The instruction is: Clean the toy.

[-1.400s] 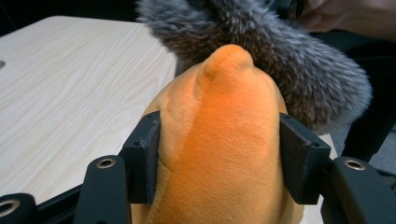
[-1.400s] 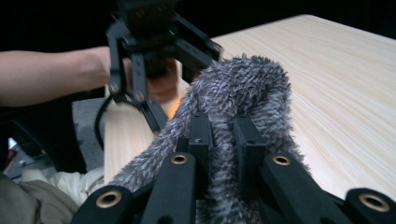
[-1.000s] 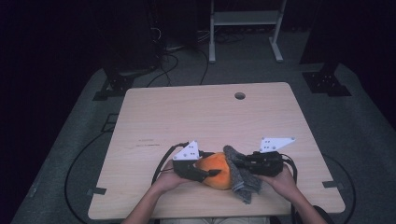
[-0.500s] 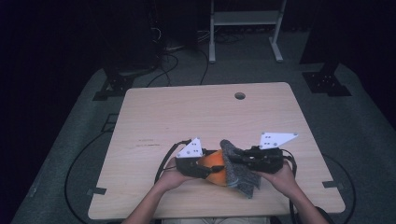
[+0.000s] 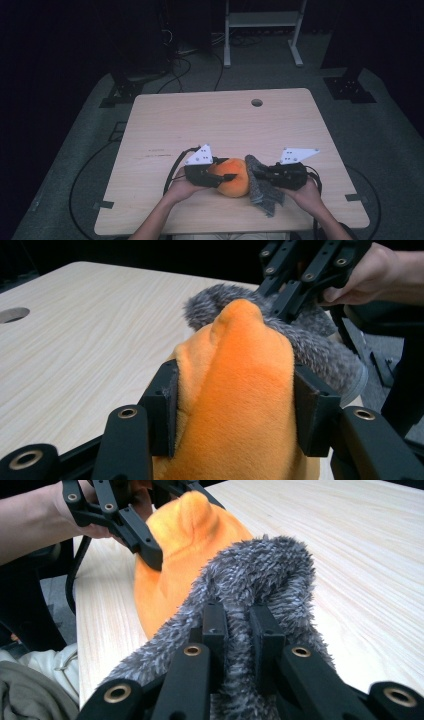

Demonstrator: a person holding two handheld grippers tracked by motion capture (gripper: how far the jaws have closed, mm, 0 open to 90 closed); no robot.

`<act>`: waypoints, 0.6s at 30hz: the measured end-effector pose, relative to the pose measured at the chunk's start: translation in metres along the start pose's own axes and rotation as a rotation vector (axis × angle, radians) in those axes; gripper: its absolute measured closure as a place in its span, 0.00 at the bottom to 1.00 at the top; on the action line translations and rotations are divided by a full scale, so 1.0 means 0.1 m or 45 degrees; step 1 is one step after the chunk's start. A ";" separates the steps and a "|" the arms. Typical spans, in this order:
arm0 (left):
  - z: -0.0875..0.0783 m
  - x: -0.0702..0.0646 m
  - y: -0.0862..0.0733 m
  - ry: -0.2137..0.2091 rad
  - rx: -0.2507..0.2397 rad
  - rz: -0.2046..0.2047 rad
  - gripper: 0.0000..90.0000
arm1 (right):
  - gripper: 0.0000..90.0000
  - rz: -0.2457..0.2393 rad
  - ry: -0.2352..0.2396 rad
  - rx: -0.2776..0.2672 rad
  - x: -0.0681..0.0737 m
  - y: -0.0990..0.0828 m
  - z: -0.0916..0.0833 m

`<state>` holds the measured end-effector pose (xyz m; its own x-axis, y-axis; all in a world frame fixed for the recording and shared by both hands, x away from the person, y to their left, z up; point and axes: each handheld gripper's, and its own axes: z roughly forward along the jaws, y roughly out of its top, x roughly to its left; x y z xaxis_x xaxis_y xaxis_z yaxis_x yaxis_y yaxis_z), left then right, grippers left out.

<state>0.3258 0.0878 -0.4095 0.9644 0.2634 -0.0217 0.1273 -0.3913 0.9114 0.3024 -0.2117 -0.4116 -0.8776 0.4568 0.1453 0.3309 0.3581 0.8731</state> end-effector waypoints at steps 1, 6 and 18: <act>0.00 0.00 0.03 0.014 0.001 0.007 0.51 | 0.88 0.001 0.005 -0.028 0.01 0.02 -0.04; 0.09 -0.06 0.09 0.043 0.057 0.056 0.51 | 0.88 -0.047 0.035 -0.140 0.13 0.24 -0.07; -0.08 0.10 -0.02 0.015 0.020 -0.008 0.09 | 0.89 -0.003 -0.017 -0.055 0.03 0.06 0.11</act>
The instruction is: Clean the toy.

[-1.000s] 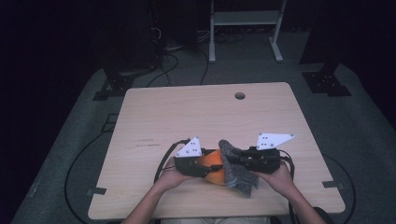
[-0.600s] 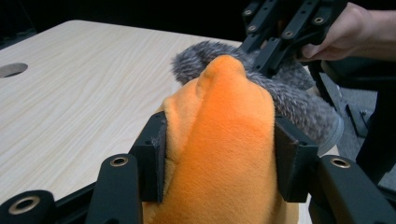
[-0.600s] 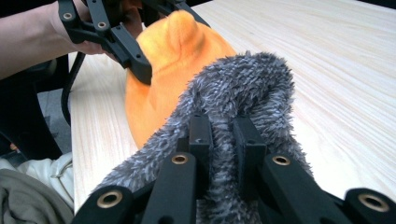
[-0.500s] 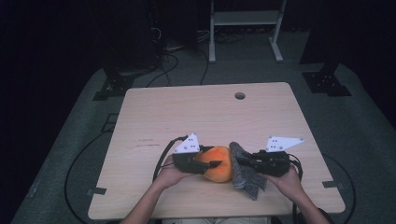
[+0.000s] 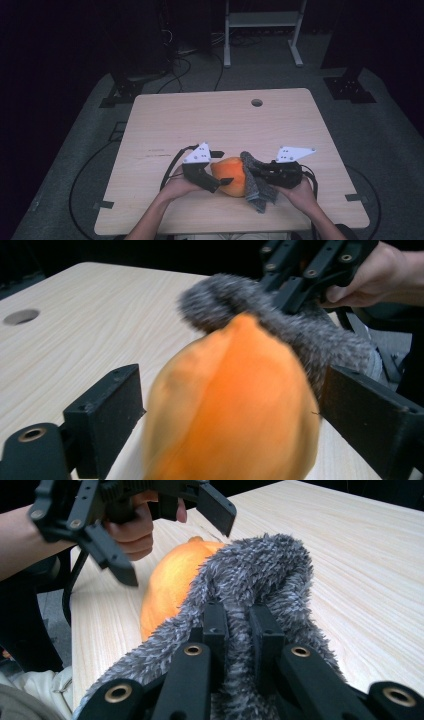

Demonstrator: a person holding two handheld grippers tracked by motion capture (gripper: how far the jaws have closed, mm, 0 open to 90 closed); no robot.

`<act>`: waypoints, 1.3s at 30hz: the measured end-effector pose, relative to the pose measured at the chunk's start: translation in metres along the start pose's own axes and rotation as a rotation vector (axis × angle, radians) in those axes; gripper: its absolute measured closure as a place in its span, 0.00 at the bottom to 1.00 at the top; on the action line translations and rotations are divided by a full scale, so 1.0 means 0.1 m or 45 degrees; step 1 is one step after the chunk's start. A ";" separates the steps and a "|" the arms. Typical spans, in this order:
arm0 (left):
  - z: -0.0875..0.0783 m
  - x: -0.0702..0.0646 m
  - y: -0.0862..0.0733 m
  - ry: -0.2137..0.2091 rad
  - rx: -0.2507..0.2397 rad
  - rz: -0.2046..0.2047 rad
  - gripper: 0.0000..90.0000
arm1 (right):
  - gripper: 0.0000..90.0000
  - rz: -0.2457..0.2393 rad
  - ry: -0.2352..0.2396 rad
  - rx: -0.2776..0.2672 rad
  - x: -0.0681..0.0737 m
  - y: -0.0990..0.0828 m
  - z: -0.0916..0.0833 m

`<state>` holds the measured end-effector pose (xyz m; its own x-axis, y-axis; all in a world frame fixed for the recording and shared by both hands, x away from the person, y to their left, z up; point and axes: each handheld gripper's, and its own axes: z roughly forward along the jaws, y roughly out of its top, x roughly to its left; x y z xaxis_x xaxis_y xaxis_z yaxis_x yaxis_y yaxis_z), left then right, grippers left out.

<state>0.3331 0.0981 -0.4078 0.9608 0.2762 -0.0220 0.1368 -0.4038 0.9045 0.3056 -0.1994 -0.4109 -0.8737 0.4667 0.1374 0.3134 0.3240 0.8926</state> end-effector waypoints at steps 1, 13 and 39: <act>0.00 0.04 -0.03 -0.008 0.007 -0.031 0.08 | 0.89 0.004 0.004 0.000 -0.01 -0.01 -0.01; 0.14 0.15 -0.21 -0.172 0.000 -0.135 0.32 | 0.89 0.039 -0.018 -0.004 -0.08 -0.10 -0.11; 0.00 0.08 -0.07 -0.015 0.026 -0.070 0.48 | 0.88 -0.032 -0.059 -0.014 -0.02 0.07 -0.01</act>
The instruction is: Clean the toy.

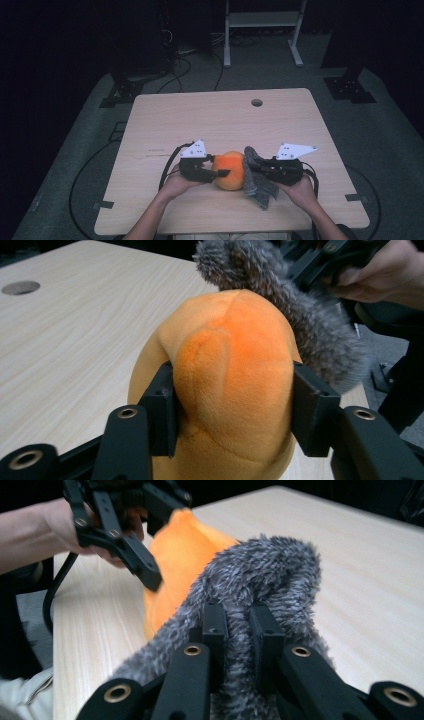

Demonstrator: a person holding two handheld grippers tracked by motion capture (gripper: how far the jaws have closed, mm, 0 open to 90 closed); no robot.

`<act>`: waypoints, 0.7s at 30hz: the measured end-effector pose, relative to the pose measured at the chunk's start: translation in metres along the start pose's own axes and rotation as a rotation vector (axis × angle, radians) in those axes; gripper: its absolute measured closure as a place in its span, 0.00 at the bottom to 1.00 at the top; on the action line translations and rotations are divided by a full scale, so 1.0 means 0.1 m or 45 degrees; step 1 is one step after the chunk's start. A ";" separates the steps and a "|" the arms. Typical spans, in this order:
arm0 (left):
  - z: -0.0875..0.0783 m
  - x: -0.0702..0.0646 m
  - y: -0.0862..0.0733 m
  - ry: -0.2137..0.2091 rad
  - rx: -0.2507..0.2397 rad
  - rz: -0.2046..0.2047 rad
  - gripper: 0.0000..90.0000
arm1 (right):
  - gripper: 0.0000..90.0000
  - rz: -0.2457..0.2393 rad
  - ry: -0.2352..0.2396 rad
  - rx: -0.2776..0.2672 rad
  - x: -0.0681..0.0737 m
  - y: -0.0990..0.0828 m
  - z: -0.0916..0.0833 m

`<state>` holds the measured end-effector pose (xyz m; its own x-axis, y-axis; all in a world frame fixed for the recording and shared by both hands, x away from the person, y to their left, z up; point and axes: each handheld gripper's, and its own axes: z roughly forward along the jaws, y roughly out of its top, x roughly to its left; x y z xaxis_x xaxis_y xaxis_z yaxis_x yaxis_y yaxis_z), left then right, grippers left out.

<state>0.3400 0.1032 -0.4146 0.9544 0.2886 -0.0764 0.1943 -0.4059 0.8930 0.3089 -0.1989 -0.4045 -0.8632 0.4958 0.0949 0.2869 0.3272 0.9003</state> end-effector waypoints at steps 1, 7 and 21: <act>0.02 -0.01 -0.01 0.009 0.005 0.006 0.45 | 0.88 0.012 0.006 0.015 -0.02 -0.03 0.01; 0.07 -0.01 -0.02 -0.015 -0.005 -0.007 0.32 | 0.88 0.038 -0.029 0.075 -0.09 -0.13 -0.05; 0.22 -0.08 -0.02 0.003 -0.015 -0.010 0.47 | 0.88 -0.071 0.018 0.027 0.07 0.05 -0.05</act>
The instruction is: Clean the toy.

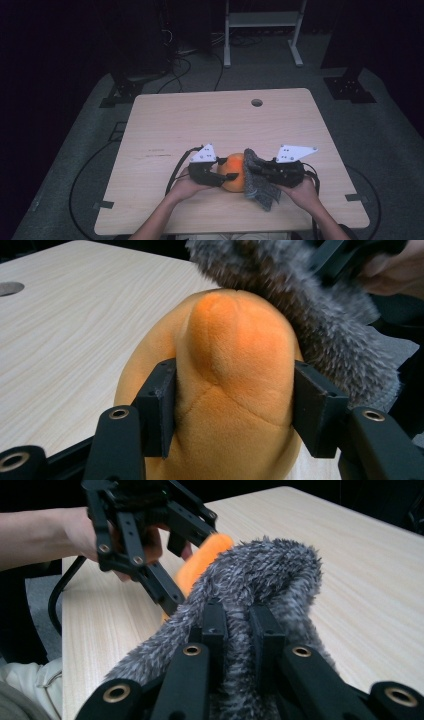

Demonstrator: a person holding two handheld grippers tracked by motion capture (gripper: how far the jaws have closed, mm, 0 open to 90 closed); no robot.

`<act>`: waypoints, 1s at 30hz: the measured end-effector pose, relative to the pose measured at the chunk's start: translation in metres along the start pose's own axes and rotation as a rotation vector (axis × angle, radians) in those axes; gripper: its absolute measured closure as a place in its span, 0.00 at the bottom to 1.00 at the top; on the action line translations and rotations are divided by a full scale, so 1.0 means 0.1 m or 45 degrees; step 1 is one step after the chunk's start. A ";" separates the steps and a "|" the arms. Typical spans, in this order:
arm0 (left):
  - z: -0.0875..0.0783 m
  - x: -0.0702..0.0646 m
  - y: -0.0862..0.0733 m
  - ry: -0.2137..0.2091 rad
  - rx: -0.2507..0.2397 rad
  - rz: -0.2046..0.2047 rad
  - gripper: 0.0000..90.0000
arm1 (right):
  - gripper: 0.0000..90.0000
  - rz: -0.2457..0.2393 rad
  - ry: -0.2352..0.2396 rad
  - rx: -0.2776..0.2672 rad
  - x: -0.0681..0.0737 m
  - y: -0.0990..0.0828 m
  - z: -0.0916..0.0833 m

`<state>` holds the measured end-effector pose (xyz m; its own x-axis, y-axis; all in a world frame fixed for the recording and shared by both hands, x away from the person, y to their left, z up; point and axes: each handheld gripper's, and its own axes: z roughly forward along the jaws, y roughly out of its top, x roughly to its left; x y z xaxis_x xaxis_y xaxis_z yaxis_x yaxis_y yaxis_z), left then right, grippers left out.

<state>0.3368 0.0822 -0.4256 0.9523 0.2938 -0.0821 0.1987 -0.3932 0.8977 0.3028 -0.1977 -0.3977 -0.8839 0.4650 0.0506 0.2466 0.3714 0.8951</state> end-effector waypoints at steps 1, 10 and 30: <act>-0.01 0.01 -0.01 -0.002 -0.003 -0.013 0.47 | 0.88 0.016 0.003 -0.001 -0.02 -0.03 0.01; 0.00 0.01 -0.01 -0.006 -0.016 -0.033 0.47 | 0.88 0.072 -0.050 0.057 -0.07 -0.26 -0.11; 0.01 -0.05 -0.03 -0.013 0.002 0.049 0.47 | 0.88 0.122 -0.062 0.046 -0.20 -0.29 -0.21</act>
<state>0.3312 0.0809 -0.4283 0.9617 0.2692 -0.0519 0.1621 -0.4057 0.8995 0.3048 -0.2350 -0.4153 -0.8352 0.5382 0.1128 0.3441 0.3515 0.8707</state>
